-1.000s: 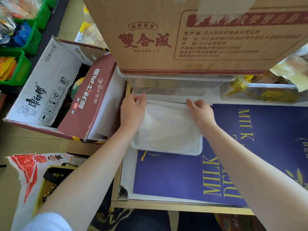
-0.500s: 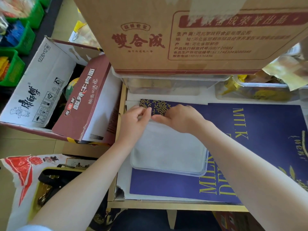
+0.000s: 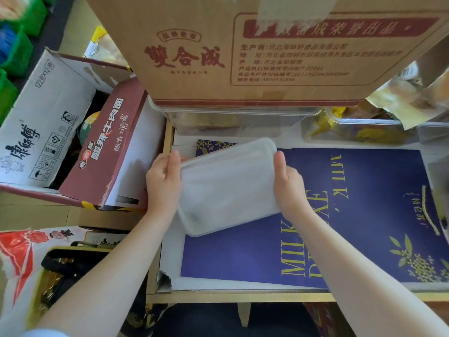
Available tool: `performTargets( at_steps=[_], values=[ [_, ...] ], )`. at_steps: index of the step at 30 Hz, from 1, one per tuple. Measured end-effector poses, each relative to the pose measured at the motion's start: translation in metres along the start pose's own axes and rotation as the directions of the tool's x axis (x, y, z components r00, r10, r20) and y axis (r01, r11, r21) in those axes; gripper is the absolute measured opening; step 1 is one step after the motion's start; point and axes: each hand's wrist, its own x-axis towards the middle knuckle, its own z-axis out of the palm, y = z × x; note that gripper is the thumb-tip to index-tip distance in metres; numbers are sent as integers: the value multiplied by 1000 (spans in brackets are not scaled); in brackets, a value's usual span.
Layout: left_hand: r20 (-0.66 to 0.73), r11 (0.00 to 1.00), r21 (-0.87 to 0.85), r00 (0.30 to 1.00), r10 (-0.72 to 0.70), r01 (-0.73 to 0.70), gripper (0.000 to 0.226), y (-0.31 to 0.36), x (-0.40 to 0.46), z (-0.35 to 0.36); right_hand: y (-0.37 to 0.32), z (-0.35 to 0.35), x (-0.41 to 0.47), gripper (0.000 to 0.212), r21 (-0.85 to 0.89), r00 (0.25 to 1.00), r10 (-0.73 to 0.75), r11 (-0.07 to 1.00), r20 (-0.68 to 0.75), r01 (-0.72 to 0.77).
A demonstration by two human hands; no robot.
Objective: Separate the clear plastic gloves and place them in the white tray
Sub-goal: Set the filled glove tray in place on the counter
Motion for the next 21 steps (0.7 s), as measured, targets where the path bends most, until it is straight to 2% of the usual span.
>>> performTargets(
  at_steps=[2,4,5,7,8,9,10,11,13,14,15,16,18,19,21],
  values=[
    [90,994,110,996,-11,1,33,9,2,-8,-8,-4,3,55,-94,991,-132,987,-30,128],
    [287,941,327,958,-11,-87,36,25,7,-12,-21,-11,8,55,-190,979,-195,961,63,203],
    [412,916,376,911,-31,-139,40,35,9,-11,-31,-13,8,57,-269,967,-218,931,134,247],
    [619,915,338,784,-41,-220,65,54,9,-3,-49,-14,4,63,-475,923,-276,796,267,375],
    [662,936,271,749,-13,-223,72,61,8,3,-54,-13,2,67,-569,897,-312,695,312,440],
    [665,960,190,747,28,-205,68,66,6,8,-57,-13,0,70,-622,876,-351,617,331,482],
    [638,972,127,767,72,-196,56,68,4,14,-57,-15,0,72,-622,857,-403,592,323,512],
    [587,974,95,802,111,-205,44,69,3,19,-54,-18,0,71,-569,842,-456,626,288,533],
    [470,973,65,867,165,-221,29,64,-2,24,-43,-24,-2,49,-339,859,-491,791,146,510],
    [406,977,33,896,179,-210,22,61,-4,25,-35,-24,-4,41,-215,889,-455,864,56,456],
    [332,982,-12,925,183,-190,14,59,-7,25,-28,-23,-6,43,-109,924,-381,920,-15,378],
    [257,984,-50,950,179,-172,8,58,-9,24,-20,-21,-6,51,3,961,-276,961,-21,276],
    [139,983,-78,975,174,-164,9,54,-15,22,-10,-14,-10,71,154,990,-100,984,98,85],
    [105,983,-93,980,166,-157,14,51,-19,21,-10,-13,-12,71,160,987,-93,985,132,71],
    [91,987,-133,991,103,-90,30,42,-28,19,-16,-12,-10,58,62,976,-189,981,107,183]
  ],
)
